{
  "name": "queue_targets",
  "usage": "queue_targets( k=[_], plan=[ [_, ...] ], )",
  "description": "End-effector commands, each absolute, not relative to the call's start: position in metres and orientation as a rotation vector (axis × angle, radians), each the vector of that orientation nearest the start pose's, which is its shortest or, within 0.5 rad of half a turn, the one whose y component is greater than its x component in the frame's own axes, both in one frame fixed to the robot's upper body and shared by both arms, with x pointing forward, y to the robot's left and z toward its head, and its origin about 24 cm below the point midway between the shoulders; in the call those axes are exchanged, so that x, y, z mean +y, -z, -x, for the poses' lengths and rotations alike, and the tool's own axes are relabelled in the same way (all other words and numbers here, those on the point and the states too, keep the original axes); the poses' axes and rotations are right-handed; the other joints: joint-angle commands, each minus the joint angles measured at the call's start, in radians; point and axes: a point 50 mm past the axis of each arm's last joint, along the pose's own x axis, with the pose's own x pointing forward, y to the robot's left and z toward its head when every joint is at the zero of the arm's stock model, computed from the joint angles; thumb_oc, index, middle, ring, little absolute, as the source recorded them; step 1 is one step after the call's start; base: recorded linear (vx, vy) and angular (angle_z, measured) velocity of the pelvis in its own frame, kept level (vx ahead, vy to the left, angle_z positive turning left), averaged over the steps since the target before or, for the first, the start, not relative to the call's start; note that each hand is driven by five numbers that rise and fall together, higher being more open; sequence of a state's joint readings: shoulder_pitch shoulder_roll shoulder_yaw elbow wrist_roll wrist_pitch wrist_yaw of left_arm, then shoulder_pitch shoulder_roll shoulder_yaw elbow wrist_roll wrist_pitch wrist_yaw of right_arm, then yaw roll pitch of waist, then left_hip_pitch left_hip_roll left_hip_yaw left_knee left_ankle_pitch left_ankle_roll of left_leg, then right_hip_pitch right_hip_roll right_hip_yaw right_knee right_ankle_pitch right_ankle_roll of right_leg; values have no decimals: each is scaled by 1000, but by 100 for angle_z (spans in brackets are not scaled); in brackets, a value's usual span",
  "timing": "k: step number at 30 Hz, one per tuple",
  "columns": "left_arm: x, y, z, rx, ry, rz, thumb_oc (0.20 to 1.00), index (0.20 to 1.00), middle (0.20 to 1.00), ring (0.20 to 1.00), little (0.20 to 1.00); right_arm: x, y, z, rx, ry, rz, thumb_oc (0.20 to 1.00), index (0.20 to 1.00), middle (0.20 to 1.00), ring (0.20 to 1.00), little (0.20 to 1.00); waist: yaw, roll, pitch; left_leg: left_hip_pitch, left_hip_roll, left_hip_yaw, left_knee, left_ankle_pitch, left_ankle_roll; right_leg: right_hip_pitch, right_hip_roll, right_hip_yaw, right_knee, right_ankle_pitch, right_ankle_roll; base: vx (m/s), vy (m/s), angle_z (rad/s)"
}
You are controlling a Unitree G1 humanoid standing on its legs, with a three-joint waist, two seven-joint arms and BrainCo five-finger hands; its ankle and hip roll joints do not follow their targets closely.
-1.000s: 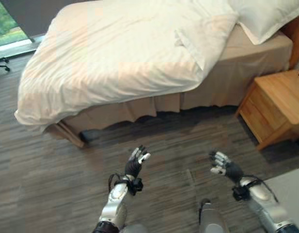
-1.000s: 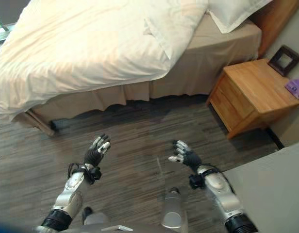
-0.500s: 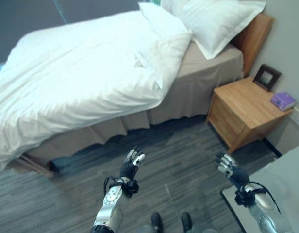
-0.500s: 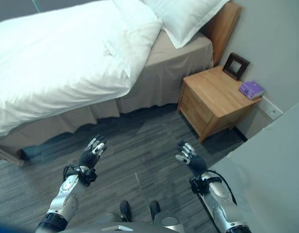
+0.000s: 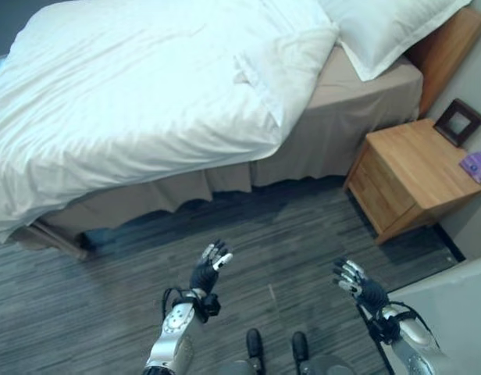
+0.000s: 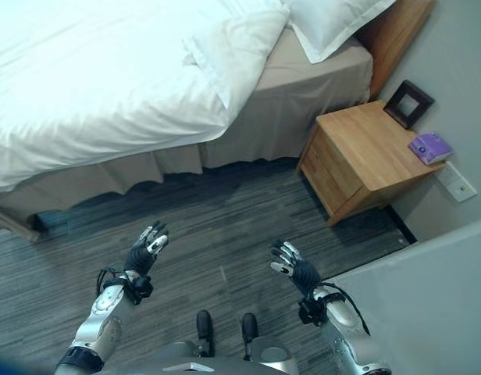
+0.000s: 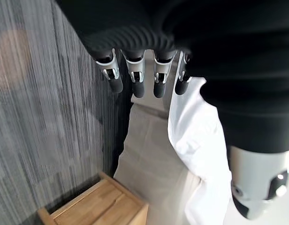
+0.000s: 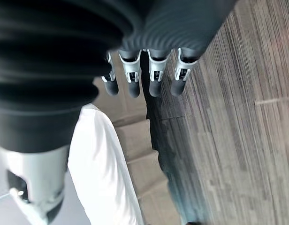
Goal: Making the bed.
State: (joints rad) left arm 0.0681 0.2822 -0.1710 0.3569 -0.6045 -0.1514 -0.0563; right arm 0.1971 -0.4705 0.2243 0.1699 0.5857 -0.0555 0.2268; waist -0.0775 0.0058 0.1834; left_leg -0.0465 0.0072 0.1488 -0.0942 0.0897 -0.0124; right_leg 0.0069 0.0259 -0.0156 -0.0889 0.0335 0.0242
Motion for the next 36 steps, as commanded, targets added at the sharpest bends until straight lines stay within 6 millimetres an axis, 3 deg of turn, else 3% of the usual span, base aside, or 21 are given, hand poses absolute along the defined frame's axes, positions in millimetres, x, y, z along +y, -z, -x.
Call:
queue_targets(
  k=[1,4,7,9,10,12,13,14,15,18,21,23,24,25,28,30,31,33,34,35,36],
  plan=[
    [217,13,-232,168,-40,206,1000,1000,1000,1000,1000,-224,9,-201,235,-121,-157,1000,1000,1000,1000,1000,7,-80,4,73,-17,23,22,-62,14,-12,-82,-6,39,21,107,6,7,-11],
    [228,10,-228,154,-86,208,1000,1000,1000,1000,1000,-241,4,-207,186,0,-167,1000,1000,1000,1000,1000,19,-102,16,64,-9,43,60,-84,19,-24,-84,0,60,29,115,-11,9,-18],
    [236,13,-225,169,-117,201,1000,1000,1000,1000,1000,-242,-1,-212,149,25,-172,1000,1000,1000,1000,1000,38,-120,24,70,-2,61,59,-94,27,-51,-85,-9,124,36,134,-21,26,-22],
    [238,12,-226,170,-114,175,1000,1000,1000,1000,1000,-236,-2,-214,137,3,-175,1000,1000,1000,1000,1000,35,-113,51,96,2,46,64,-108,43,-167,-79,1,414,123,220,-74,84,-33],
    [238,9,-230,160,-107,166,1000,1000,1000,1000,1000,-232,-2,-214,134,-10,-179,1000,1000,1000,1000,1000,29,-94,70,97,21,34,77,-109,49,-230,-55,10,573,158,238,-85,88,-23],
    [233,7,-235,154,-78,158,1000,1000,1000,1000,1000,-222,3,-214,155,-53,-198,1000,1000,1000,1000,1000,7,-50,92,112,60,-1,93,-110,55,-380,9,9,827,91,222,-16,85,19],
    [233,7,-235,154,-78,158,1000,1000,1000,1000,1000,-222,3,-214,155,-53,-198,1000,1000,1000,1000,1000,8,-48,89,108,62,0,93,-109,55,-383,10,9,824,95,222,104,84,57],
    [231,7,-233,155,-71,157,1000,1000,1000,1000,1000,-219,7,-210,176,-71,-194,1000,1000,1000,1000,1000,-10,-24,91,142,78,-15,85,-109,56,-461,47,-14,933,75,199,126,59,43],
    [230,7,-233,155,-66,159,1000,1000,1000,1000,1000,-218,9,-208,185,-79,-192,1000,1000,1000,1000,1000,-21,-20,89,154,76,-27,82,-108,55,-487,68,-18,957,76,193,129,59,22],
    [228,8,-234,156,-60,163,1000,1000,1000,1000,1000,-218,11,-205,199,-86,-200,1000,1000,1000,1000,1000,-41,-23,79,173,54,-60,79,-108,55,-516,99,-7,917,95,178,195,0,18],
    [224,8,-238,157,-37,158,1000,1000,1000,1000,1000,-219,10,-203,200,-93,-208,1000,1000,1000,1000,1000,-77,-47,60,260,-2,-105,56,-177,49,-496,23,-27,585,121,152,399,-39,58],
    [220,7,-242,154,-19,167,1000,1000,1000,1000,1000,-223,11,-202,204,-73,-216,1000,1000,1000,1000,1000,-103,-55,45,310,-20,-136,46,-219,27,-462,-26,4,294,122,152,397,-93,55],
    [220,7,-243,154,-19,167,1000,1000,1000,1000,1000,-223,11,-202,204,-72,-215,1000,1000,1000,1000,1000,-105,-50,49,316,-15,-138,46,-221,26,-452,-23,-1,287,123,151,460,-123,51],
    [217,7,-245,151,-3,173,1000,1000,1000,1000,1000,-225,15,-198,221,-48,-243,1000,1000,1000,1000,1000,-115,-50,27,353,-14,-149,41,-250,7,-387,-85,14,94,146,162,450,-122,54],
    [213,4,-248,140,18,163,1000,1000,1000,1000,1000,-223,19,-197,239,-45,-251,1000,1000,1000,1000,1000,-123,-37,18,407,-3,-163,26,-268,-8,-384,-125,-14,27,179,178,413,-127,54],
    [202,1,-252,126,63,167,1000,1000,1000,1000,1000,-225,22,-198,268,-58,-228,1000,1000,1000,1000,1000,-147,-25,-13,446,5,-192,44,-275,-33,-354,-145,2,20,246,184,565,-173,33],
    [202,1,-252,126,63,167,1000,1000,1000,1000,1000,-225,22,-198,268,-58,-227,1000,1000,1000,1000,1000,-147,-24,-13,446,6,-192,45,-276,-33,-354,-144,1,19,245,184,532,-242,55],
    [192,7,-250,155,77,243,1000,1000,1000,1000,1000,-225,18,-203,271,-89,-196,1000,1000,1000,1000,1000,-182,27,-38,463,96,-176,134,-123,-108,-374,-126,-56,160,180,138,537,-252,50],
    [192,7,-250,155,77,243,1000,1000,1000,1000,1000,-225,18,-203,271,-90,-196,1000,1000,1000,1000,1000,-184,25,-39,461,94,-178,133,-121,-108,-375,-129,-55,160,181,138,347,-156,58],
    [189,13,-249,182,66,266,1000,1000,1000,1000,1000,-221,14,-207,256,-113,-199,1000,1000,1000,1000,1000,-190,34,-44,421,121,-161,244,0,-142,-359,-124,-78,183,149,115,342,-210,50],
    [188,16,-248,193,50,301,1000,1000,1000,1000,1000,-218,10,-209,231,-112,-244,1000,1000,1000,1000,1000,-190,29,-44,345,134,-144,371,102,-154,-326,-117,-83,186,128,92,680,-550,40]
  ],
)
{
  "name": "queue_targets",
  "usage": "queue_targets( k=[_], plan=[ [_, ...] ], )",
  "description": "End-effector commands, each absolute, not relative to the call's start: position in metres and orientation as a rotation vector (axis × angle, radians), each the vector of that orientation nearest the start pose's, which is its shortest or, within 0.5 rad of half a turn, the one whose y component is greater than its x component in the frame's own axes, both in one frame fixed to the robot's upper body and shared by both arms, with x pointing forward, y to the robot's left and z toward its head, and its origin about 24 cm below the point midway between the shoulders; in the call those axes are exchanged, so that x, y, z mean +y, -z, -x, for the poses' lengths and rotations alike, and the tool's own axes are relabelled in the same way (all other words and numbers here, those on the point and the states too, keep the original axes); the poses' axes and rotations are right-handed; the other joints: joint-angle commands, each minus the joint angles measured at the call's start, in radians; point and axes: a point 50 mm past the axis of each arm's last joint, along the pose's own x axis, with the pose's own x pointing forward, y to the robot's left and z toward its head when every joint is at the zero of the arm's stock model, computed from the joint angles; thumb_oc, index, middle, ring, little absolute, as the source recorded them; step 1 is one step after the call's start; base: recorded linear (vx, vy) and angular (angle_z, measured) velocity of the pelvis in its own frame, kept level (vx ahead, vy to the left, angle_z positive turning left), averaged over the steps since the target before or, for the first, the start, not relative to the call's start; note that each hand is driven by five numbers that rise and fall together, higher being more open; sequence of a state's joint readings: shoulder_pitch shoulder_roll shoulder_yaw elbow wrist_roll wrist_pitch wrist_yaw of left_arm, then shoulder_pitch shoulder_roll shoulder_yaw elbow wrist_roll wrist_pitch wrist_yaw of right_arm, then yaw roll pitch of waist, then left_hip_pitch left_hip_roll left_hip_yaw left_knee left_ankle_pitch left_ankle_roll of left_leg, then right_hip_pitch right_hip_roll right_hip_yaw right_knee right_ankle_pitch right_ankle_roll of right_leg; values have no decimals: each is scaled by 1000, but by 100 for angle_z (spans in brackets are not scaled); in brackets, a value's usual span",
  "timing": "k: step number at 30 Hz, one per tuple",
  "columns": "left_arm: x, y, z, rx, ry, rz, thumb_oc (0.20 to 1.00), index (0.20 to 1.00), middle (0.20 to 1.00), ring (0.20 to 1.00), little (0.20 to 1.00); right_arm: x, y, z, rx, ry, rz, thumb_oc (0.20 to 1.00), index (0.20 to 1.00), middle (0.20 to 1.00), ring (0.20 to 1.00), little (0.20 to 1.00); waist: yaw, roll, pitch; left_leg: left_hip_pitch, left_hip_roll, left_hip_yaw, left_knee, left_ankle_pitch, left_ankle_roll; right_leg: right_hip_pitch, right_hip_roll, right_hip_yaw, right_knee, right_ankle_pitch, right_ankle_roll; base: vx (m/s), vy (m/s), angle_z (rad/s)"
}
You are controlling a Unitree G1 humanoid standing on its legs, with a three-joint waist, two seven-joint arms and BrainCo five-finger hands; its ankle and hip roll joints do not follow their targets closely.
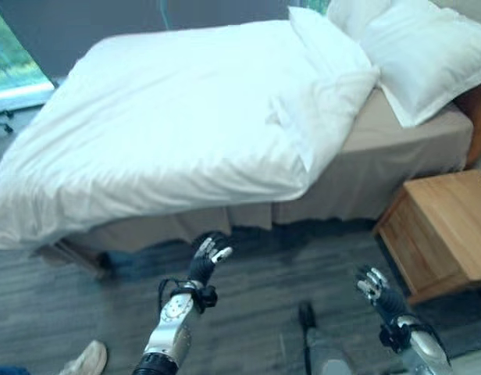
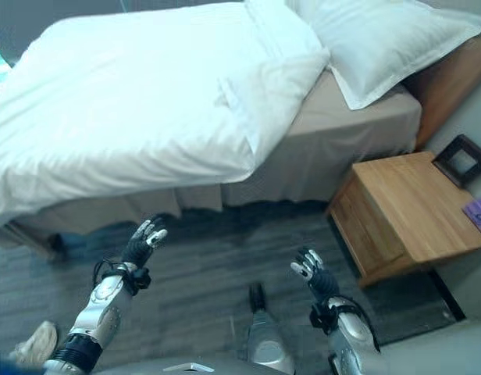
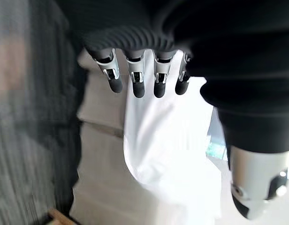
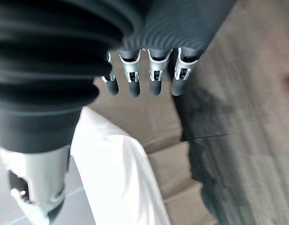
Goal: Making the bed.
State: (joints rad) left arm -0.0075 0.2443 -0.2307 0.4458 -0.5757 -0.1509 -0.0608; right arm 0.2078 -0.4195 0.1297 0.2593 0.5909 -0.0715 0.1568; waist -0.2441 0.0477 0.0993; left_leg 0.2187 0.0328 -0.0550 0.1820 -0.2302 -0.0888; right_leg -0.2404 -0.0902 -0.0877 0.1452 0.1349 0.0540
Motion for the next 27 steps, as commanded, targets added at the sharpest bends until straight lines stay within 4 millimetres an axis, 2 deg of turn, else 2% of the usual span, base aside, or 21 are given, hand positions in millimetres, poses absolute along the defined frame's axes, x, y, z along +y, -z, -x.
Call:
queue_targets(
  k=[1,2,3,4,5,6,7,8,9,10,11,13,14,15,17,18,19,21,22,23,27],
  plan=[
    [187,17,-246,197,45,323,1000,1000,1000,1000,1000,-207,9,-211,216,-157,-325,1000,1000,1000,1000,1000,16,-58,64,-97,109,74,403,523,-63,25,16,-12,-87,-11,11,641,-678,19],
    [194,15,-243,190,22,315,1000,1000,1000,1000,1000,-203,11,-212,236,-182,-307,1000,1000,1000,1000,1000,44,-93,86,-169,136,110,634,537,-61,58,13,-16,-93,-22,-19,636,-715,21],
    [204,13,-241,175,-13,328,1000,1000,1000,1000,1000,-197,12,-214,254,-223,-271,1000,1000,1000,1000,1000,85,-128,104,-196,172,113,802,520,-43,74,14,-9,-93,-42,-43,378,-472,-21],
    [209,15,-236,173,-38,339,1000,1000,1000,1000,1000,-195,13,-214,265,-236,-249,1000,1000,1000,1000,1000,126,-157,125,-270,171,104,925,482,-21,105,17,12,-105,-46,-53,327,-334,-102],
    [220,18,-229,182,-93,331,1000,1000,1000,1000,1000,-193,10,-216,261,-264,-213,1000,1000,1000,1000,1000,170,-190,143,-327,144,52,1115,451,-17,118,6,38,-95,-55,-60,147,-173,-172],
    [221,18,-229,182,-93,331,1000,1000,1000,1000,1000,-193,10,-216,261,-264,-213,1000,1000,1000,1000,1000,168,-191,141,-332,142,49,1118,451,-17,115,5,36,-95,-54,-60,197,-196,-160],
    [233,25,-216,202,-173,340,1000,1000,1000,1000,1000,-193,8,-216,257,-263,-213,1000,1000,1000,1000,1000,217,-235,155,-482,99,8,1409,373,-11,152,-8,81,-103,-40,-60,121,-119,-116],
    [233,25,-216,202,-173,340,1000,1000,1000,1000,1000,-193,8,-216,257,-263,-213,1000,1000,1000,1000,1000,215,-232,153,-486,100,4,1413,372,-12,149,-6,79,-103,-40,-60,309,-158,-75],
    [244,32,-205,232,-236,341,1000,1000,1000,1000,1000,-192,12,-212,272,-254,-232,1000,1000,1000,1000,1000,255,-240,168,-606,117,-49,1476,333,-8,197,15,110,-103,-45,-56,178,-36,-75],
    [244,32,-205,232,-236,341,1000,1000,1000,1000,1000,-192,12,-212,272,-254,-233,1000,1000,1000,1000,1000,255,-239,168,-608,118,-51,1478,332,-8,196,17,110,-103,-45,-56,306,-31,-93],
    [250,34,-202,240,-262,338,1000,1000,1000,1000,1000,-190,14,-211,273,-245,-249,1000,1000,1000,1000,1000,267,-254,168,-685,113,-62,1306,363,10,214,12,148,-99,-39,-48,235,43,-72],
    [250,31,-206,226,-244,320,1000,1000,1000,1000,1000,-192,17,-206,283,-235,-264,1000,1000,1000,1000,1000,254,-240,157,-668,135,-39,1048,387,4,243,9,169,-111,-50,-39,271,78,-42],
    [250,31,-206,226,-244,320,1000,1000,1000,1000,1000,-192,17,-206,283,-235,-264,1000,1000,1000,1000,1000,256,-242,159,-664,135,-36,1046,387,4,246,7,171,-111,-50,-39,231,94,-15],
    [250,28,-208,220,-221,291,1000,1000,1000,1000,1000,-196,19,-203,295,-226,-266,1000,1000,1000,1000,1000,239,-224,146,-644,139,32,787,417,-19,257,9,170,-116,-63,-36,243,139,-14],
    [251,21,-216,199,-179,226,1000,1000,1000,1000,1000,-201,23,-197,317,-231,-246,1000,1000,1000,1000,1000,216,-180,131,-522,127,92,407,459,-47,272,12,173,-125,-85,-17,356,278,16],
    [250,18,-219,183,-165,207,1000,1000,1000,1000,1000,-203,25,-194,330,-237,-226,1000,1000,1000,1000,1000,206,-152,122,-452,96,113,242,460,-44,278,24,171,-126,-93,-7,440,371,14],
    [246,8,-231,138,-120,178,1000,1000,1000,1000,1000,-206,26,-192,341,-251,-194,1000,1000,1000,1000,1000,170,-101,92,-326,65,171,-11,433,-38,288,57,163,-135,-103,8,398,303,-11],
    [237,-8,-246,66,-72,175,1000,1000,1000,1000,1000,-211,25,-190,337,-249,-164,1000,1000,1000,1000,1000,145,-76,71,-230,10,177,-142,365,-18,303,70,152,-142,-111,16,239,166,-22],
    [237,-8,-246,66,-72,175,1000,1000,1000,1000,1000,-211,25,-190,337,-248,-164,1000,1000,1000,1000,1000,145,-76,77,-221,9,177,-146,366,-17,311,69,152,-143,-113,16,185,130,-22],
    [229,-21,-259,14,-37,187,1000,1000,1000,1000,1000,-216,26,-190,335,-212,-168,1000,1000,1000,1000,1000,119,-58,51,-178,-7,175,-227,341,-10,326,71,149,-163,-118,25,131,89,-28],
    [226,-44,-273,-68,-22,153,1000,1000,1000,1000,1000,-211,25,-189,306,-171,-249,1000,1000,1000,1000,1000,84,-35,18,-155,-17,187,-269,321,4,338,66,160,-190,-122,36,140,120,3]
  ],
)
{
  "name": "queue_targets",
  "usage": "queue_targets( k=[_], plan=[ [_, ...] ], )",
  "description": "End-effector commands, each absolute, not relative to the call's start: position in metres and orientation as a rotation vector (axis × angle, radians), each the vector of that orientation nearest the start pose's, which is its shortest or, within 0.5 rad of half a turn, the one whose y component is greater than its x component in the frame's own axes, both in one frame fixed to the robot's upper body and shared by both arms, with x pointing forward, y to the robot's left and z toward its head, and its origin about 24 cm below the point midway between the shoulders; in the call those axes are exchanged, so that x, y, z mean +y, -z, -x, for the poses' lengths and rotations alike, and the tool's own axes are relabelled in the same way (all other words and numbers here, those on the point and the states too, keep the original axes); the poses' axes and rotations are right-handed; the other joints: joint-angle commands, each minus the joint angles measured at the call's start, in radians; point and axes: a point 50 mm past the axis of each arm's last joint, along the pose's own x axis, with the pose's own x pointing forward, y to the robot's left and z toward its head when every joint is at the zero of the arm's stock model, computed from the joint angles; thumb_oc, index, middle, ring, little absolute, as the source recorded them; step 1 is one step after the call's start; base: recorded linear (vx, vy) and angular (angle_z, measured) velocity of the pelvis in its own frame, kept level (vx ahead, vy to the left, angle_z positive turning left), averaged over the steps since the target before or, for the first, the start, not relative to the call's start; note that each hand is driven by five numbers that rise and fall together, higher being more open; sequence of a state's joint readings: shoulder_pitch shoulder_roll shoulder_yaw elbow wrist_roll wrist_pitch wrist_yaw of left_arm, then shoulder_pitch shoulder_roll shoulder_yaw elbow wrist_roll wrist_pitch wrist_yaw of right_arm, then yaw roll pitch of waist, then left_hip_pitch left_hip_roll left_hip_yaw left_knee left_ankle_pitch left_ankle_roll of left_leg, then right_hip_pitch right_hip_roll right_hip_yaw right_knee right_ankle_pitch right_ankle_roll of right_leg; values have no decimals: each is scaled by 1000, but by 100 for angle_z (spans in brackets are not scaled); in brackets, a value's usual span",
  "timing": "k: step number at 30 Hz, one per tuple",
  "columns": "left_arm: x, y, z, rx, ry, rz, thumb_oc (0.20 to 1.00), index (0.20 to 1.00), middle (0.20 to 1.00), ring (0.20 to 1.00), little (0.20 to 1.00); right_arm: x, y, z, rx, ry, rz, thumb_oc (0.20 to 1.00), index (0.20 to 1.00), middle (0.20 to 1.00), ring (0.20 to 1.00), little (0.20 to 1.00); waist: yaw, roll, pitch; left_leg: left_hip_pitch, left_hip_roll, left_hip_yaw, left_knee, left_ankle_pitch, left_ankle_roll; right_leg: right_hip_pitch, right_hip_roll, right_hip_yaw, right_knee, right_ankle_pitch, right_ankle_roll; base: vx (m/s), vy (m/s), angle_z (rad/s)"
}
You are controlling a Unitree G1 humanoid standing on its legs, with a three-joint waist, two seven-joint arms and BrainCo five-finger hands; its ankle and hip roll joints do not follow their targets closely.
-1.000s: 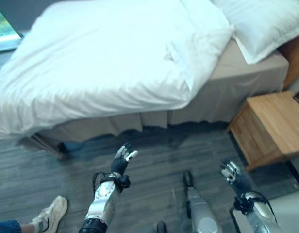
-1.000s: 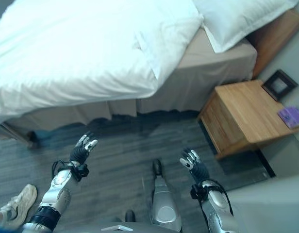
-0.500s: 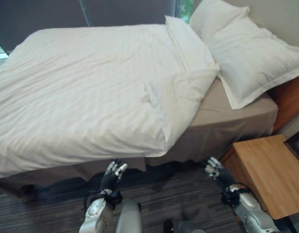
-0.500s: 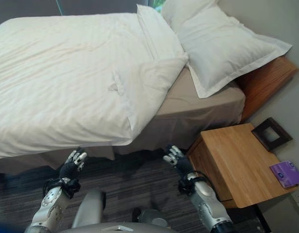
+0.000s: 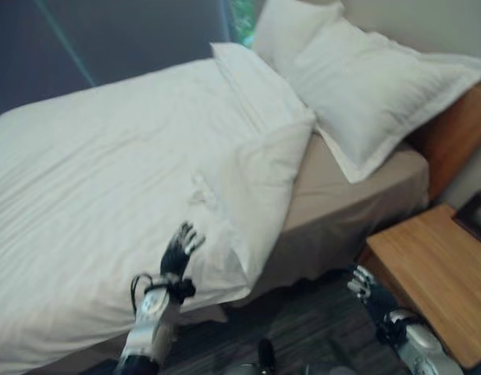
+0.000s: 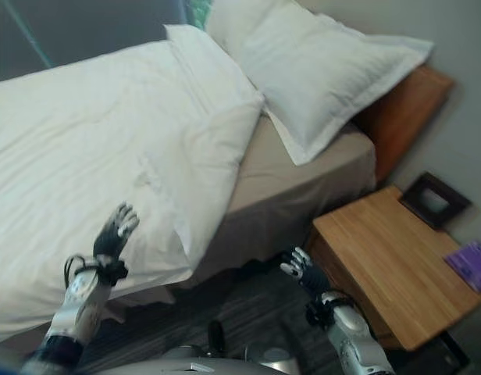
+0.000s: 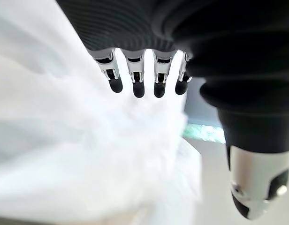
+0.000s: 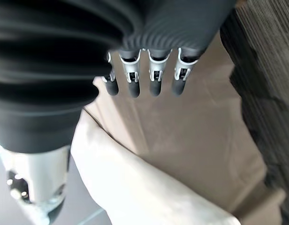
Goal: Making the bed.
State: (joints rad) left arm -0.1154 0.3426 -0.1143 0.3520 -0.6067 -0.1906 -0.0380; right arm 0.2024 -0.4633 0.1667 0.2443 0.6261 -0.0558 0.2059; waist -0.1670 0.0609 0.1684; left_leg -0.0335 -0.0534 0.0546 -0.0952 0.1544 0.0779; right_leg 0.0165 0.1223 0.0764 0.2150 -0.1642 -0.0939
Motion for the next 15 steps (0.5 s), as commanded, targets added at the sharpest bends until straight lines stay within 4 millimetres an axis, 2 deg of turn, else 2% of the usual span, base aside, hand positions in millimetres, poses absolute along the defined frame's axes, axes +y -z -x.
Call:
queue_targets(
  k=[1,4,5,6,7,8,9,10,13,15],
  plan=[
    [225,-55,-277,-107,-4,128,1000,1000,1000,1000,1000,-208,27,-187,311,-176,-281,1000,1000,1000,1000,1000,5,-43,-56,97,67,82,8,-72,-157,82,-149,1,-266,175,187,80,109,8],
    [223,-105,-296,-273,59,25,1000,1000,1000,1000,1000,-198,32,-183,356,-268,-189,1000,1000,1000,1000,1000,0,-33,-61,94,53,89,8,-84,-142,83,-157,15,-276,177,195,69,112,-1],
    [223,-105,-297,-274,60,25,1000,1000,1000,1000,1000,-198,32,-183,356,-268,-189,1000,1000,1000,1000,1000,0,-33,-61,94,53,90,8,-84,-142,83,-158,15,-276,176,195,51,75,15],
    [225,-131,-308,-355,68,-31,1000,1000,1000,1000,1000,-195,34,-179,368,-292,-206,1000,1000,1000,1000,1000,-6,-30,-62,94,47,92,8,-89,-138,82,-161,26,-280,176,201,48,63,20],
    [225,-141,-312,-388,65,-37,1000,1000,1000,1000,1000,-194,37,-176,383,-302,-211,1000,1000,1000,1000,1000,-7,-30,-62,95,45,93,8,-92,-135,83,-163,28,-283,176,204,48,63,17],
    [225,-141,-312,-388,65,-37,1000,1000,1000,1000,1000,-194,37,-176,383,-301,-211,1000,1000,1000,1000,1000,-7,-30,-62,95,45,93,8,-92,-135,83,-163,28,-283,176,204,40,37,0],
    [229,-156,-317,-433,46,-64,1000,1000,1000,1000,1000,-193,40,-172,400,-306,-209,1000,1000,1000,1000,1000,-10,-29,-63,95,42,93,8,-95,-132,84,-166,28,-285,176,207,31,28,-12],
    [232,-161,-320,-441,32,-87,1000,1000,1000,1000,1000,-193,42,-170,408,-306,-209,1000,1000,1000,1000,1000,-11,-29,-63,96,42,92,8,-97,-129,83,-167,29,-284,175,209,47,48,-5],
    [253,-191,-331,-492,-81,-267,1000,1000,1000,1000,1000,-196,48,-162,434,-289,-223,1000,1000,1000,1000,1000,-19,-28,-62,96,40,100,8,-103,-124,80,-170,36,-286,174,215,39,47,0],
    [266,-201,-339,-476,-137,-318,1000,1000,1000,1000,1000,-197,50,-159,446,-283,-222,1000,1000,1000,1000,1000,-23,-29,-58,93,40,105,8,-104,-122,74,-170,40,-283,175,218,24,38,-10]
  ],
)
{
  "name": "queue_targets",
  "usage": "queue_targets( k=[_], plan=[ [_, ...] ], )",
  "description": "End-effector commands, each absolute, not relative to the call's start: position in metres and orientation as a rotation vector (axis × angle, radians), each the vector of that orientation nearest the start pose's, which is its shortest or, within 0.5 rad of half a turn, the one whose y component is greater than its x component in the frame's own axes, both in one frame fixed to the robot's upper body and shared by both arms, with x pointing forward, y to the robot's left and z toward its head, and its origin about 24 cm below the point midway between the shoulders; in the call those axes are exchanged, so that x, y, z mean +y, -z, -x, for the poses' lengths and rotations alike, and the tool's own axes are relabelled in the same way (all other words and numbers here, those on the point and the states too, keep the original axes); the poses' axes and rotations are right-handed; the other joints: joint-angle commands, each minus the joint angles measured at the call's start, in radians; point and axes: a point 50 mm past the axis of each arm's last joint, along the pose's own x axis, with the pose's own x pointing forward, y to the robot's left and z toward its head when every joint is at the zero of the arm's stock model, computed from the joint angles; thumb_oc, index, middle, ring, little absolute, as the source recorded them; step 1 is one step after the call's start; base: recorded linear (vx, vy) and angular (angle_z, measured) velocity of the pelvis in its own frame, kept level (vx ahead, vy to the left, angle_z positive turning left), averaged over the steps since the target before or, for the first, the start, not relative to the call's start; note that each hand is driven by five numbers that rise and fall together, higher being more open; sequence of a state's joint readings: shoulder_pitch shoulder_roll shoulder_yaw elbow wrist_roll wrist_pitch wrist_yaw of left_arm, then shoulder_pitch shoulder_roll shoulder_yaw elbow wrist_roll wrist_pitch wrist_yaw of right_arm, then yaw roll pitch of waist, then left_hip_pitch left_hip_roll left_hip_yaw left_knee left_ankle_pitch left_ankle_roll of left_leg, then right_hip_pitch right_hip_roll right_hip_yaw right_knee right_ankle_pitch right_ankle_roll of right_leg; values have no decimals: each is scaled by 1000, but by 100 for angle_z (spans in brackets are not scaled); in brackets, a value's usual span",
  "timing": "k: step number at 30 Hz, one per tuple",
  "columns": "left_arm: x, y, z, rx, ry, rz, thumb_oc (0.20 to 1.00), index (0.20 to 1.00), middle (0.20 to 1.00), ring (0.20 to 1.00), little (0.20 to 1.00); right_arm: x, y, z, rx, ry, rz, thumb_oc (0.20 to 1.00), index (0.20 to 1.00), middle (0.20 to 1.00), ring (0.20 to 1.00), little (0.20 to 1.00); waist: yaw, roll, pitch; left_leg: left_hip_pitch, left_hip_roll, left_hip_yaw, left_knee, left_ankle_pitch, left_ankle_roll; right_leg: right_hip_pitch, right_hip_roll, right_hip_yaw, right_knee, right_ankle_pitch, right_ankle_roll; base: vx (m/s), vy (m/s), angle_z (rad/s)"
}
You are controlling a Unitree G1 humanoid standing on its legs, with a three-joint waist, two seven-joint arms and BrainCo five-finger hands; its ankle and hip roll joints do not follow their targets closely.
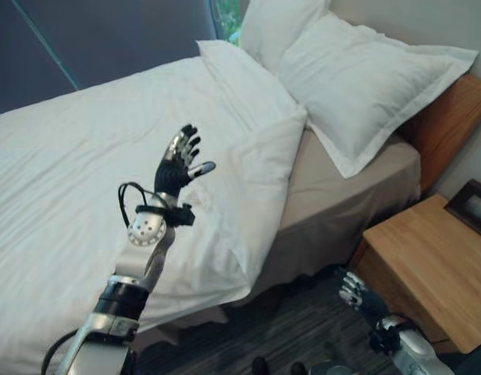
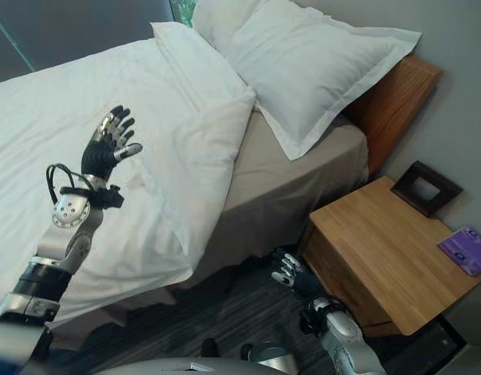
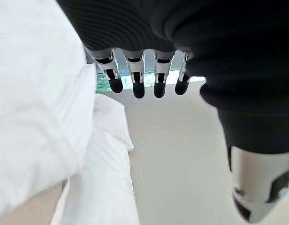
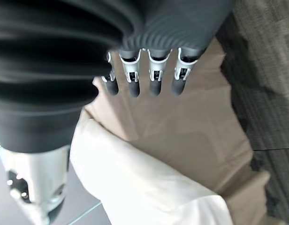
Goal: Making the bed.
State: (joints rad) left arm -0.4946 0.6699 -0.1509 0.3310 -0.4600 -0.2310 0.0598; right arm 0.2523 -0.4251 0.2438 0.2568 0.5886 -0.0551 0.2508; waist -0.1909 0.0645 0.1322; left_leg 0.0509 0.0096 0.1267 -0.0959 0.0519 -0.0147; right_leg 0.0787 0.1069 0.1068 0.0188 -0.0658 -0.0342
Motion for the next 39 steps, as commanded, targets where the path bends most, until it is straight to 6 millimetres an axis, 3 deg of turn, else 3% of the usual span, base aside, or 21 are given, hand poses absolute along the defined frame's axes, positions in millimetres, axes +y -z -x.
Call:
queue_targets(
  k=[1,5,6,7,9,13,18,19,25,30,32,33,34,39],
  plan=[
    [279,-206,-343,-449,-193,-373,1000,1000,1000,1000,1000,-198,51,-158,457,-293,-213,1000,1000,1000,1000,1000,-4,-32,-19,5,-21,39,9,-1,-30,5,-154,12,-86,78,160,0,28,-13],
    [327,-216,-361,-269,-407,-527,1000,1000,1000,1000,1000,-195,55,-158,485,-320,-216,1000,1000,1000,1000,1000,-28,-41,3,-22,-7,69,9,0,-32,-40,-144,39,-73,87,169,-15,28,-19],
    [326,-217,-361,-271,-406,-528,1000,1000,1000,1000,1000,-194,55,-158,484,-320,-218,1000,1000,1000,1000,1000,-26,-42,3,-22,-7,70,9,0,-32,-41,-144,40,-73,87,169,-11,19,-21],
    [326,-217,-361,-271,-406,-528,1000,1000,1000,1000,1000,-194,55,-158,484,-320,-218,1000,1000,1000,1000,1000,-25,-42,3,-22,-7,70,9,0,-32,-41,-144,41,-73,87,170,7,4,-20],
    [356,-222,-357,-154,-500,-666,1000,1000,1000,1000,1000,-196,59,-159,502,-312,-228,1000,1000,1000,1000,1000,-41,-53,23,-39,2,93,9,0,-32,-72,-136,64,-68,97,176,-48,17,-18],
    [381,-247,-347,-100,-617,-805,1000,1000,1000,1000,1000,-195,58,-161,485,-289,-324,1000,1000,1000,1000,1000,-71,-69,65,-115,20,141,9,19,-35,-176,-118,106,-58,129,182,-110,40,-34],
    [390,-268,-342,-105,-659,-823,1000,1000,1000,1000,1000,-196,51,-167,457,-325,-275,1000,1000,1000,1000,1000,-91,-78,101,-177,23,166,9,26,-38,-253,-113,131,-62,156,187,-66,50,-30],
    [396,-280,-338,-126,-723,-754,1000,1000,1000,1000,1000,-199,49,-164,454,-318,-265,1000,1000,1000,1000,1000,-105,-85,130,-211,22,177,9,29,-38,-291,-111,142,-64,171,191,-14,45,-26],
    [402,-303,-331,-202,-802,-652,1000,1000,1000,1000,1000,-205,51,-168,453,-263,-268,1000,1000,1000,1000,1000,-121,-101,180,-285,20,205,9,35,-42,-378,-107,167,-74,202,199,-24,19,-16],
    [406,-302,-328,-171,-820,-687,1000,1000,1000,1000,1000,-205,47,-173,425,-257,-271,1000,1000,1000,1000,1000,-125,-104,204,-334,21,217,9,46,-46,-429,-106,174,-77,223,202,-33,11,-16],
    [405,-293,-331,-126,-810,-673,1000,1000,1000,1000,1000,-205,42,-177,403,-256,-254,1000,1000,1000,1000,1000,-129,-103,227,-370,19,221,9,52,-48,-461,-109,173,-86,235,204,-29,15,-2],
    [404,-287,-333,-106,-798,-662,297,297,297,297,297,-205,42,-178,400,-255,-251,1000,1000,1000,1000,1000,-129,-100,233,-383,17,221,9,54,-49,-473,-110,173,-89,239,205,0,0,0],
    [402,-281,-336,-89,-781,-649,200,200,200,200,200,-205,42,-179,400,-255,-246,1000,1000,1000,1000,1000,-129,-99,241,-392,17,223,9,55,-49,-481,-112,173,-91,240,206,0,0,0],
    [379,-251,-356,-51,-671,-597,200,200,200,200,200,-205,43,-177,408,-257,-239,1000,1000,1000,1000,1000,-124,-92,251,-391,13,237,9,48,-48,-492,-102,192,-92,240,212,15,13,-7]
  ],
)
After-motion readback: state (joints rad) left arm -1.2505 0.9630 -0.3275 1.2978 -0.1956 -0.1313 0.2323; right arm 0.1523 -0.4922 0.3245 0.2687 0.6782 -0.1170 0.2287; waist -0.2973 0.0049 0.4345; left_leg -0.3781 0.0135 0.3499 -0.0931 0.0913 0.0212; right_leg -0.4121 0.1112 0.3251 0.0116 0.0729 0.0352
